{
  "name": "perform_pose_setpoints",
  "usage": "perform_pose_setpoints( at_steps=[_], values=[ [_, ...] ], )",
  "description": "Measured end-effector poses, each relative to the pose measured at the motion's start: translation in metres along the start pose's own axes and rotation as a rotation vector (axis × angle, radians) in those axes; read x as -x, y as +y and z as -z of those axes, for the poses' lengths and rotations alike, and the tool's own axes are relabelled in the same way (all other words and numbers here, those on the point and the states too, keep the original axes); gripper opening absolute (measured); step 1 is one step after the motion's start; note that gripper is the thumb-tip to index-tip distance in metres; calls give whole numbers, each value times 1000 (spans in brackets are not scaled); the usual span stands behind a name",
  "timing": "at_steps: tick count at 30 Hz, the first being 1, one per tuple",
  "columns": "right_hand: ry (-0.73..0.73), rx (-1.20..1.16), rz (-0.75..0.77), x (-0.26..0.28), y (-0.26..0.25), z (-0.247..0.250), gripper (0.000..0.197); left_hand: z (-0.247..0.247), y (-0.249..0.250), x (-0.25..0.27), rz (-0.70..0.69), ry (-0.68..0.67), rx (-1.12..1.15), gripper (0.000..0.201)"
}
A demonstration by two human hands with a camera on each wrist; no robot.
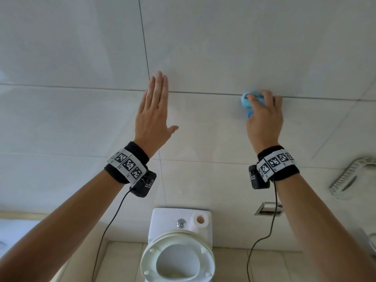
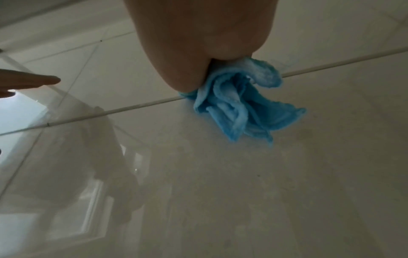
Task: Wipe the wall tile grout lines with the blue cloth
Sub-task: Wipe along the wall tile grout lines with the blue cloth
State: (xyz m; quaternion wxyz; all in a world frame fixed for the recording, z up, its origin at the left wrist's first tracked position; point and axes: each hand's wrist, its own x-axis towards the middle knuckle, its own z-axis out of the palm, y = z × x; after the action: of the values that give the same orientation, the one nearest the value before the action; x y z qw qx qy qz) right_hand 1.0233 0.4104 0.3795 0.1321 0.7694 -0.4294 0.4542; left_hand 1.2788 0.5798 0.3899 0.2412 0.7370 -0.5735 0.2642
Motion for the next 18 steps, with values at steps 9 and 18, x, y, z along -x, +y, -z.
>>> perform_pose_setpoints(
  at_steps=[9, 18],
  values=[
    [-183, -1275, -522, 14, -62, 29, 24, 9, 40, 55, 299, -328, 832, 44],
    [-266, -1311, -505, 55, -113, 38, 23, 16, 27, 75, 659, -429, 1468, 22]
  ],
)
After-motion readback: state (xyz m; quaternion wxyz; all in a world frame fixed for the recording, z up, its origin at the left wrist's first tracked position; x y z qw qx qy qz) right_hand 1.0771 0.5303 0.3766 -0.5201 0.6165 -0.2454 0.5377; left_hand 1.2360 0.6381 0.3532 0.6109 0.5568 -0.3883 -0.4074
